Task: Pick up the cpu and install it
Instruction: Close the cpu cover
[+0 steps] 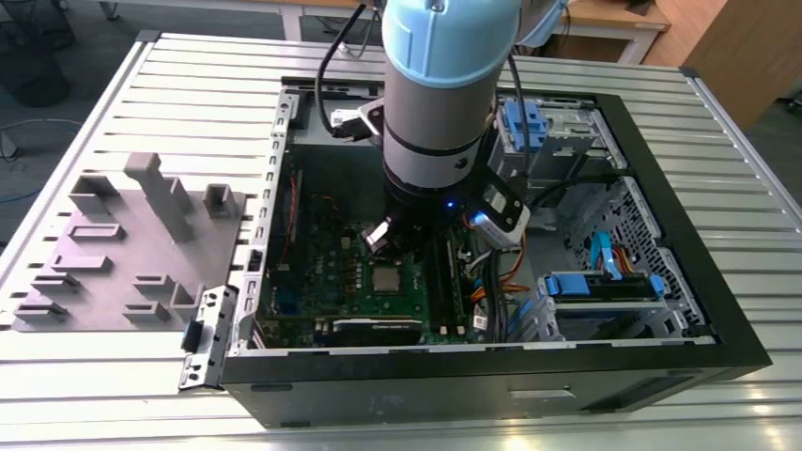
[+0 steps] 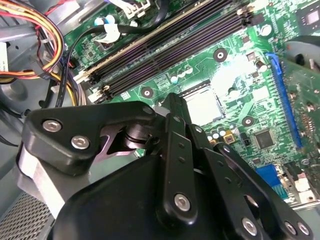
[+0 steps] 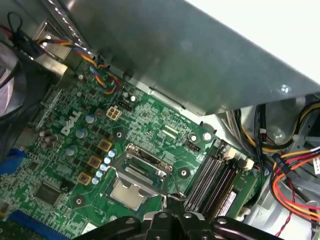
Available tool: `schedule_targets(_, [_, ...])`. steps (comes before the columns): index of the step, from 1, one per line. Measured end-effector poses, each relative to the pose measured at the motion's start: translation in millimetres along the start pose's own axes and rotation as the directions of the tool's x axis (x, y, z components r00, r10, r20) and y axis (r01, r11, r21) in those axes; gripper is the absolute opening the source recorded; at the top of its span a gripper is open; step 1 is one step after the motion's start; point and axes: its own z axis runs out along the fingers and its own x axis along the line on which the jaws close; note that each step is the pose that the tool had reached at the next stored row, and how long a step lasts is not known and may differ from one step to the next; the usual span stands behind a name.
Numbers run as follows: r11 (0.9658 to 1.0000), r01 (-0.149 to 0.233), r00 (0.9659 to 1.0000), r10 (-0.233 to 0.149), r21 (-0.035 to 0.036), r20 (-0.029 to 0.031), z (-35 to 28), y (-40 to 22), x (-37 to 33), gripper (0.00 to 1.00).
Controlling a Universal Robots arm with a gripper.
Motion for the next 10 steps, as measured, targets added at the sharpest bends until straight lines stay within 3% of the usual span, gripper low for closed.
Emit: schedule_targets(10, [1.0,0.0,1.0,0.0,0.0,0.0001,0.2,-6.7,-3.7,0.11])
